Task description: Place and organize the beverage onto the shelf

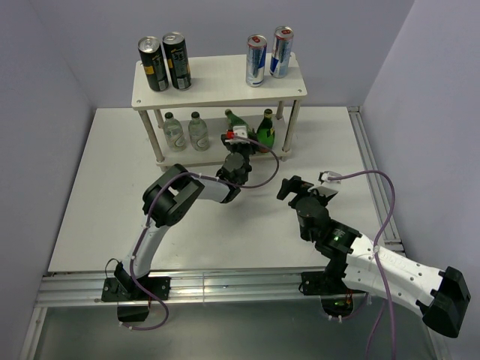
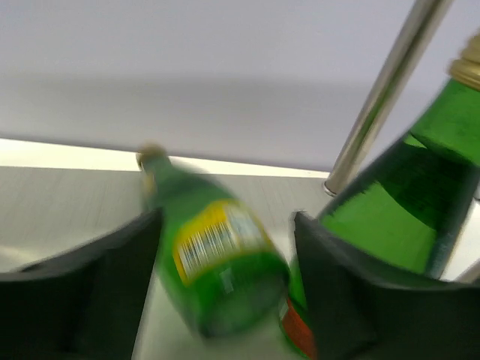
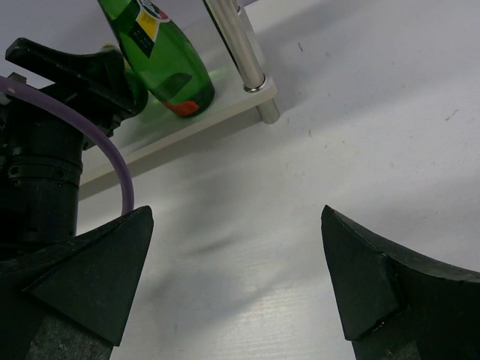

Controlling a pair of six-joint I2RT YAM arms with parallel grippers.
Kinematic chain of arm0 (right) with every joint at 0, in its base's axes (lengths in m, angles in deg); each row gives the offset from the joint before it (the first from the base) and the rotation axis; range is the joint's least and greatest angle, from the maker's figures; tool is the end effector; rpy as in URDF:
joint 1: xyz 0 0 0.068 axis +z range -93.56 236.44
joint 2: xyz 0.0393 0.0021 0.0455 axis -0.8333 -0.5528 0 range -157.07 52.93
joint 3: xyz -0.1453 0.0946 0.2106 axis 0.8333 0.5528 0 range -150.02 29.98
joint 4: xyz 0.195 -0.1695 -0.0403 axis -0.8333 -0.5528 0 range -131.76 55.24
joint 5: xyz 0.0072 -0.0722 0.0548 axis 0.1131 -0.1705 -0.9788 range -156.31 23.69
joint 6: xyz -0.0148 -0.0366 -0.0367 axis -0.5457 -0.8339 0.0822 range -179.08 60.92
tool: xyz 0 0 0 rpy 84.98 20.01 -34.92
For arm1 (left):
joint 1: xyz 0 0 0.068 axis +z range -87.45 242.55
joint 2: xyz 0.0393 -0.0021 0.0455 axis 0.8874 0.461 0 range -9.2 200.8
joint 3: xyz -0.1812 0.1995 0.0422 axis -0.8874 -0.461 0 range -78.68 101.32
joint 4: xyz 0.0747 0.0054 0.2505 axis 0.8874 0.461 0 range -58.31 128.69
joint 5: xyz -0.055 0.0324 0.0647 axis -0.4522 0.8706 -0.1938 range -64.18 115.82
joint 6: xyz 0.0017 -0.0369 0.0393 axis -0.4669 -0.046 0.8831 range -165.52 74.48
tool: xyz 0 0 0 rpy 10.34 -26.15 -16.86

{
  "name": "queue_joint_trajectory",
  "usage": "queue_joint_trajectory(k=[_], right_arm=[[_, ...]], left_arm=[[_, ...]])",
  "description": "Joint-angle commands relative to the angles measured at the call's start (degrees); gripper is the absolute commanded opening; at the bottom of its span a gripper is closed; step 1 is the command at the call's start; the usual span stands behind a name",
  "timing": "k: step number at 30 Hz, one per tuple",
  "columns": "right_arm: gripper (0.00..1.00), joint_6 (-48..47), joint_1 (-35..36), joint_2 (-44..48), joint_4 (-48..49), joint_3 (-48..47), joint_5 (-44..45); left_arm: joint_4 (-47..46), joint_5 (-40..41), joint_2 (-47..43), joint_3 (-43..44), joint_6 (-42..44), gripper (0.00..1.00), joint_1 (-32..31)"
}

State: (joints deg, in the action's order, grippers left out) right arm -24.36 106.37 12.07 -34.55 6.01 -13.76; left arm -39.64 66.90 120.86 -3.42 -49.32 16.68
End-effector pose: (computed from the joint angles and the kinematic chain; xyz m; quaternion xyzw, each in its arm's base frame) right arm 0.1271 0.1072 0.2449 0.1668 0.7480 0.0979 0.6349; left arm 0.3488 -0.3259 0.1787 -0.0614 0.6237 -0.1247 0.7692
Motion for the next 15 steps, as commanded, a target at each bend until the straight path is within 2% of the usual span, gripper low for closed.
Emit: queue_joint_trajectory(k=[1,3,5,7,9,13,15], right_arm=[[1.0,0.7,-0.54,0.96,1.64,0.41,0.71],[1.0,0.7,-0.54,1.13,1.64,0.5,0.71],[1.0,0.7,-0.54,1.48,1.73,0.59,0.53],[1.0,0.52,-0.54,1.66,1.9,0.68,0.44],[1.0,0.44,-0.54,1.75,1.81,0.68,0.44],[1.0,0.44,-0.71,2.01,2.08,0.76,0.01],[1.0,0.52,-0.71,1.93,1.9,0.68,0.0]], left_arm=[[-1.18,-1.88,-1.13,1.73,1.42,0.68,-0.89],[1.17,-2.4,-1.12,2.52,1.24,0.43,-0.98],[3.38,-3.11,-1.3,3.57,-0.41,0.33,-0.89],[7.51,-4.94,-2.09,3.75,-2.61,0.41,-0.1],[8.66,-4.96,-2.53,3.14,-5.17,0.53,0.77],[11.81,-4.52,-2.62,3.92,-4.91,0.63,1.31],[13.66,-4.95,-2.62,4.63,-5.34,0.71,1.48]])
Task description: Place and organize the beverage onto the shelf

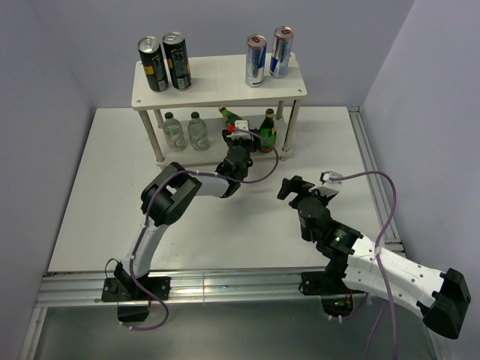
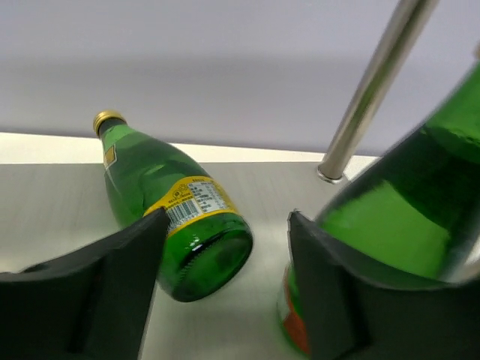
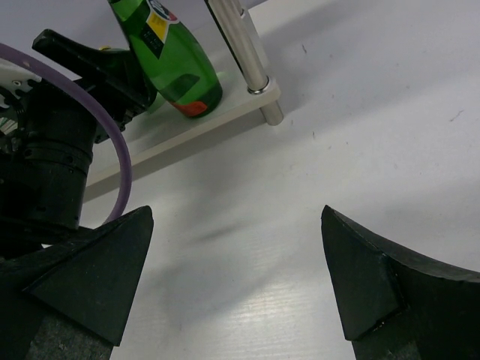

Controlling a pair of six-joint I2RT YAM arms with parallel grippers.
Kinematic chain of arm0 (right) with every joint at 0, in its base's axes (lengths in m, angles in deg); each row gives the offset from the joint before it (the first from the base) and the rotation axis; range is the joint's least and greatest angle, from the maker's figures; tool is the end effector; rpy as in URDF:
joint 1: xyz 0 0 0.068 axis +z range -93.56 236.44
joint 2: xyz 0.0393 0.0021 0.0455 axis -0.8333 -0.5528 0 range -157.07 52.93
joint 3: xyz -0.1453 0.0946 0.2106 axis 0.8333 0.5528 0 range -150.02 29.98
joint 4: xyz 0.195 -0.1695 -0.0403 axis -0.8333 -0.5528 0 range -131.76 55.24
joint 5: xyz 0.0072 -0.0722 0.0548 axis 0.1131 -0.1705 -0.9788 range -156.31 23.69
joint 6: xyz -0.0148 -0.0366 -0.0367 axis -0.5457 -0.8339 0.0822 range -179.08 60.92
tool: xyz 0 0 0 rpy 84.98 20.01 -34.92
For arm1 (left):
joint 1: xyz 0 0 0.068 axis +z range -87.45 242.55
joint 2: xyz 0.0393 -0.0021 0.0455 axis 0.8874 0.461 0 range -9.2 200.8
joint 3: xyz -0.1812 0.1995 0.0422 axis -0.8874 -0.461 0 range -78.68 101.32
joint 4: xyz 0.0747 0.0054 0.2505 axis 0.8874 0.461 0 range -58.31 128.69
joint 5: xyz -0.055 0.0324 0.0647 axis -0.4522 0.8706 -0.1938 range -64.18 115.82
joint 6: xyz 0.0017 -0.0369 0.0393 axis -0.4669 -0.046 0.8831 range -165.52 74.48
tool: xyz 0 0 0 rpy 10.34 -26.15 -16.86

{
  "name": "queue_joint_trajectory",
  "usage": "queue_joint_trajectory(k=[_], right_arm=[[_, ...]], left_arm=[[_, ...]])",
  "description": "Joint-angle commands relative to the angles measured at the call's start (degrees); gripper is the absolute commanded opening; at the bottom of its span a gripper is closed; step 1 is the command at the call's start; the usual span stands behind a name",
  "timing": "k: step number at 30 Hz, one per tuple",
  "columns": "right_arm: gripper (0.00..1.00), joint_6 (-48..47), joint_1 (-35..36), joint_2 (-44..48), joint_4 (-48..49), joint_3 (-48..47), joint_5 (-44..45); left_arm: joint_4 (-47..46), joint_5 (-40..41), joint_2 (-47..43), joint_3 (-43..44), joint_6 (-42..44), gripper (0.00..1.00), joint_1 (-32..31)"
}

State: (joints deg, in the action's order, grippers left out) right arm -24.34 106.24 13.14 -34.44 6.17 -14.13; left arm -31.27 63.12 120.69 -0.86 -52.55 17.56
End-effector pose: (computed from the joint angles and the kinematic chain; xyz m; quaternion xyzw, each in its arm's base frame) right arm 0.1257 0.1052 0.2468 0.1696 0.7443 0.1057 0.6372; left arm 0.3601 -0.3295 0.1791 -0.0369 0.6507 -0.1373 0.7459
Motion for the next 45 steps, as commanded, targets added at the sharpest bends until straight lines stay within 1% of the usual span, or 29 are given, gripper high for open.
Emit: queue_joint_trajectory(k=[1,2,5,12,14,17,21,24,27,28,31,35,38,40,41,42,43,45], right_arm=[[1.0,0.5,-0.58,1.2,1.79,0.61,0.38],[1.0,0.42,-0.67,1.29,1.62,0.61,0.38],[1.0,0.5,-0.58,2.08,1.62,0.87,0.38],[1.0,0.59,-0.76,2.17,1.53,0.87,0.11],[1.0,0.59,-0.76,2.52,1.62,0.87,0.11],[1.0,0.59,-0.76,2.7,1.44,0.96,0.02],[1.0,0.59,-0.76,2.88,1.62,1.14,0.02],[1.0,0.59,-0.76,2.88,1.44,1.14,-0.15],[1.0,0.68,-0.85,2.79,1.44,1.05,-0.24],[1.0,0.68,-0.85,2.79,1.44,1.05,-0.24],[1.0,0.68,-0.85,3.05,1.35,1.05,-0.33],[1.0,0.68,-0.93,3.58,1.27,1.22,-0.42],[1.0,0.85,-0.93,3.75,1.09,1.23,-0.59],[1.0,0.85,-0.93,4.02,1.18,1.31,-0.68],[1.0,0.77,-0.85,3.93,1.18,1.31,-0.68],[1.0,0.85,-0.93,3.93,1.26,1.31,-0.77],[1.0,0.85,-0.85,3.93,1.09,1.23,-0.85],[1.0,0.85,-0.93,4.11,1.09,1.23,-1.03]], left_arm=[[6.61,-1.44,-2.44,2.24,-2.55,0.75,0.78],[7.93,-1.35,-2.44,3.03,-2.9,0.79,1.13],[13.03,-2.23,-1.92,5.31,-4.66,0.83,2.01],[18.39,-3.9,-1.48,7.69,-5.89,0.84,2.63],[21.71,-4.43,-0.95,9.8,-6.68,0.84,2.89],[24.28,-4.95,0.1,12.0,-7.82,0.83,3.33],[26.04,-6.27,0.28,13.05,-8.7,0.83,3.68],[24.73,-6.36,-1.21,11.57,-9.49,0.82,3.77],[28.23,-7.23,-1.83,12.44,-10.98,0.82,4.12],[31.98,-7.76,-1.83,13.92,-12.82,0.81,4.56],[38.5,-10.84,-1.65,16.56,-16.52,0.8,5.53],[41.86,-14.18,-2.35,17.01,-18.64,0.79,6.14],[41.69,-15.15,-4.28,14.56,-18.81,0.79,6.23],[42.3,-16.55,-6.48,13.07,-18.46,0.81,6.06],[43.09,-17.17,-7.27,12.88,-18.29,0.9,6.14],[44.84,-17.78,-8.58,12.79,-17.85,0.97,6.14],[45.64,-18.74,-9.29,12.79,-17.5,0.99,6.14],[48.0,-19.02,-11.57,12.44,-17.32,0.99,6.14]])
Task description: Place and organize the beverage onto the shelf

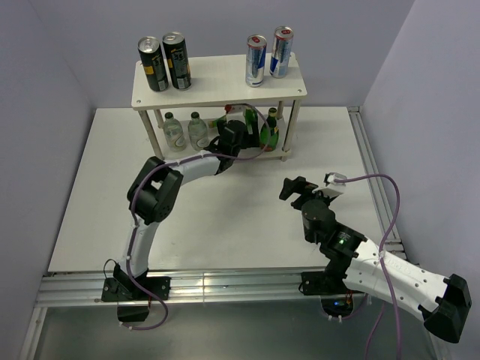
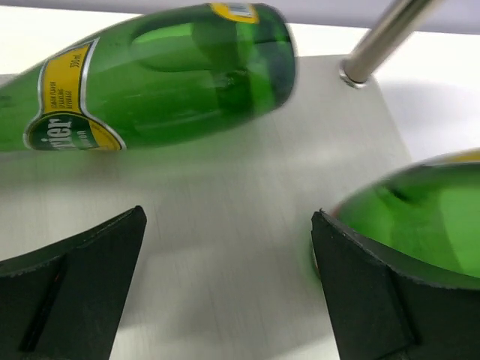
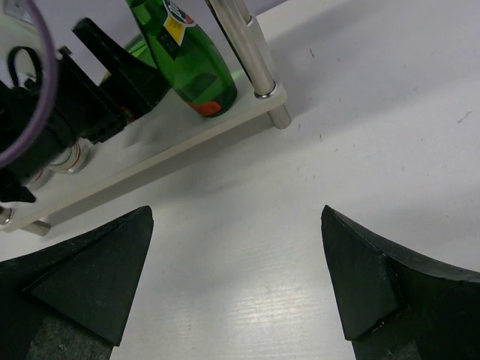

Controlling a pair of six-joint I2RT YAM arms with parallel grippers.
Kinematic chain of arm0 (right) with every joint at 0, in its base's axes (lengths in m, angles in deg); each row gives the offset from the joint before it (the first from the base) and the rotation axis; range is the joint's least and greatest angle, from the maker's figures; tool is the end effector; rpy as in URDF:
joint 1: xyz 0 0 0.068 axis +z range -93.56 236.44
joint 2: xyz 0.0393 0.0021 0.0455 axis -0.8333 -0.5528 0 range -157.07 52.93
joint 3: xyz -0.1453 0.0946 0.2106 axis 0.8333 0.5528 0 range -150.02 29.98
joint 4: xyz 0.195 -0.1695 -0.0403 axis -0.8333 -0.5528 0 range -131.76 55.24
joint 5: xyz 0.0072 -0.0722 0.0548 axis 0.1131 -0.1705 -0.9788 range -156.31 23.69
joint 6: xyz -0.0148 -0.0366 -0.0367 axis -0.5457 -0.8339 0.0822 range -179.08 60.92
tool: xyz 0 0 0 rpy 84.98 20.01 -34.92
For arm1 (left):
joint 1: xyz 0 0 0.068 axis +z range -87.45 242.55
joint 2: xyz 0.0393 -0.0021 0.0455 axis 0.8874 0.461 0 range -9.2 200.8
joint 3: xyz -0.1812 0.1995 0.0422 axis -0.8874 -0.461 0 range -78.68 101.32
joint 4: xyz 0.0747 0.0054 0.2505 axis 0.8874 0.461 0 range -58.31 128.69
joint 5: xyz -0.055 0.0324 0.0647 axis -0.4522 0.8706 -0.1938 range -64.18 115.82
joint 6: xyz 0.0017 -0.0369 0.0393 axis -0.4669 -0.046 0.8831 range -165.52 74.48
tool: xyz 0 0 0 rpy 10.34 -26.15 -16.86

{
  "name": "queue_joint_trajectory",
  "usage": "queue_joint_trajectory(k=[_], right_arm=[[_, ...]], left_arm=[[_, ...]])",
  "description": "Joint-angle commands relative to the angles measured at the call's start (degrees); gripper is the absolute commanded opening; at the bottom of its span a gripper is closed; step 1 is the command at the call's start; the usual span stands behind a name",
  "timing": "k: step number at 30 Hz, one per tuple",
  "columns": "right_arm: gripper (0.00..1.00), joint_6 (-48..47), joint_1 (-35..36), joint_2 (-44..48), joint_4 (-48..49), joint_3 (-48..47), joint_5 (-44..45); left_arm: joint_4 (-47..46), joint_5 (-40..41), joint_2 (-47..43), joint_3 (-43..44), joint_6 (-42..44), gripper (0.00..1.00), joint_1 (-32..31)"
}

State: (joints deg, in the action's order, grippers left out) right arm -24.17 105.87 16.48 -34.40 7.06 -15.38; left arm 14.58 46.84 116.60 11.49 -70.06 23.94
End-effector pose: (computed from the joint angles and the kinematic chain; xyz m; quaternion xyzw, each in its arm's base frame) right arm 0.1210 0.0989 0.2493 0.1756 0.7355 0.1269 0.6419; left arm 0.4066 -0.3084 0.1997 -0.0080 0.8051 -0.1746 0.5669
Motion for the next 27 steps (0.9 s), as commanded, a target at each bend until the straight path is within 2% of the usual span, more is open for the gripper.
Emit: queue_joint_trajectory(k=[1,5,9,14,21,27], right_arm=[[1.0,0.68,-0.56,0.76,0.96,0.33,0.3],[1.0,0.68,-0.56,1.29,1.13,0.42,-0.14],[1.0,0.68,-0.48,1.12,1.31,0.42,-0.84],[1.0,0.77,-0.47,0.85,1.4,0.33,-1.19],[1.0,0.77,-0.56,1.2,1.13,0.59,-0.67],[1.0,0.68,-0.56,0.68,1.4,0.5,-0.84]], left_arm=[[2.86,-2.73,-8.37,-0.34,0.19,0.99,-0.32],[5.67,-1.86,-12.32,-1.31,-0.78,0.99,-0.24],[5.85,-0.36,-14.35,-1.15,2.54,0.99,-0.24],[9.36,0.17,-9.35,5.97,7.21,0.99,0.29],[8.67,-1.59,-3.11,12.83,13.01,0.99,2.48],[12.27,-3.79,1.11,18.29,12.85,0.99,6.44]])
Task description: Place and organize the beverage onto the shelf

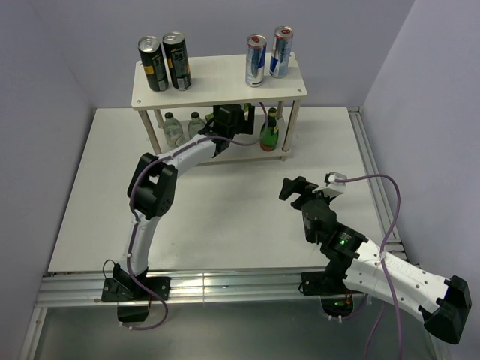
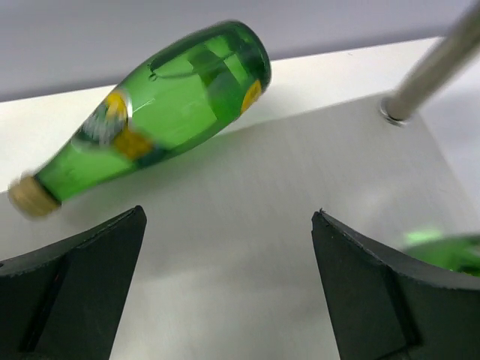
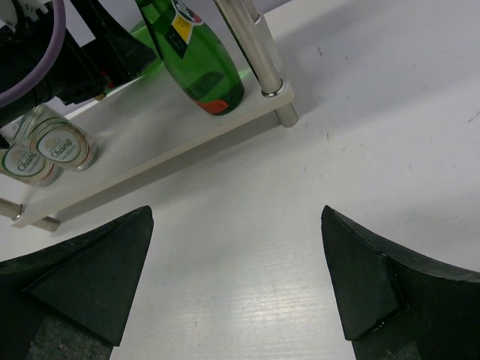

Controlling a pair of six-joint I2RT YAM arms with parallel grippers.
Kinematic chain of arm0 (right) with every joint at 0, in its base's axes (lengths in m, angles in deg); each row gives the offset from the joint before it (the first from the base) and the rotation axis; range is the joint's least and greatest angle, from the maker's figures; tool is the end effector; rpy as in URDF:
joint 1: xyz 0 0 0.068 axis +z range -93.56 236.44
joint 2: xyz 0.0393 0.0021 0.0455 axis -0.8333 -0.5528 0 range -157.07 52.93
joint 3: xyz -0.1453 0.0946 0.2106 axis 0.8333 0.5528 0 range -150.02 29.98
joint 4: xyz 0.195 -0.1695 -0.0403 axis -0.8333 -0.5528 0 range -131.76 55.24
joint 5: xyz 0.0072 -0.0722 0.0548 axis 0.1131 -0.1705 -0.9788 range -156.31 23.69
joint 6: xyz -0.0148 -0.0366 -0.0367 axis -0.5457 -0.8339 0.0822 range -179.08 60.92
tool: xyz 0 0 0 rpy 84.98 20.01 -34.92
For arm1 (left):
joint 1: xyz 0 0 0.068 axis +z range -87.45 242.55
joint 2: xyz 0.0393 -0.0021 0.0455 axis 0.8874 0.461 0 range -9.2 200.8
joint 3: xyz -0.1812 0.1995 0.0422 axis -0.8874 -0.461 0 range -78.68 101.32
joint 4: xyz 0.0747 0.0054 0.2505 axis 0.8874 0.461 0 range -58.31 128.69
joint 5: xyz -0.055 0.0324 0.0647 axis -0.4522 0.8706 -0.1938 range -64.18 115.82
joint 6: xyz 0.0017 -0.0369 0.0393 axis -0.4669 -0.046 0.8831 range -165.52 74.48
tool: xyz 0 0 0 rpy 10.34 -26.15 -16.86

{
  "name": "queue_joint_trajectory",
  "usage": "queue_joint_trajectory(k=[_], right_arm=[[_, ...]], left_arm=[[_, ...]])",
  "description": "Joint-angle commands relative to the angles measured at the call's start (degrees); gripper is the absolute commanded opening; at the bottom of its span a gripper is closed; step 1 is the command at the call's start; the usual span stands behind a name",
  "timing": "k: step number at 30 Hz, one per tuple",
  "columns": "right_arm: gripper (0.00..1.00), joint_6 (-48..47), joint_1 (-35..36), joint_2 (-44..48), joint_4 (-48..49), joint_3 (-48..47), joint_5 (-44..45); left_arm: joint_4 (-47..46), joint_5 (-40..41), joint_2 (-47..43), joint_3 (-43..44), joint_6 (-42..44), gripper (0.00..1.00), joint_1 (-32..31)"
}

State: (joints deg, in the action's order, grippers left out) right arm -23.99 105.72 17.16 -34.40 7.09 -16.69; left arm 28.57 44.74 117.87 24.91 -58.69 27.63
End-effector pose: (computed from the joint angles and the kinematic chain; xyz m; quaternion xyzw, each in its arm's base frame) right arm 0.1202 0.0982 0.2506 0.1731 0.7350 0.1389 0.6407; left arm 0.4401 -0.2931 0.2442 0.0606 0.8129 -0.1063 0.5694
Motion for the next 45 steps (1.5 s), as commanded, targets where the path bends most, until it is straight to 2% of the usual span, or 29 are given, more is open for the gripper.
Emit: queue_joint_trajectory(k=[1,14,28,39,41,45], right_arm=[[1.0,0.42,-0.41,0.08,1.48,0.48,0.3],[1.0,0.42,-0.41,-0.27,1.66,0.57,0.56],[1.0,0.33,-0.5,-0.62,1.66,0.48,0.91],[1.0,3.13,-0.5,-2.81,-1.14,-1.8,2.67],[0.96,1.05,-0.41,-3.25,1.02,-1.72,0.66],[0.98,-1.42,-0.32,-3.08,3.06,-0.58,-0.76]], left_arm=[[-2.5,-1.78,-0.15,4.52,1.31,0.99,3.36],[-8.31,-3.8,-4.8,-5.06,-0.19,0.99,3.36],[-8.4,-1.43,-8.23,-8.4,0.07,0.99,-0.67],[-9.98,3.49,-18.69,-21.93,-2.12,0.99,-5.42],[-9.98,3.93,-20.62,-24.47,-2.3,0.99,-6.04],[-10.51,6.3,-24.58,-29.58,-2.47,0.99,-8.41]])
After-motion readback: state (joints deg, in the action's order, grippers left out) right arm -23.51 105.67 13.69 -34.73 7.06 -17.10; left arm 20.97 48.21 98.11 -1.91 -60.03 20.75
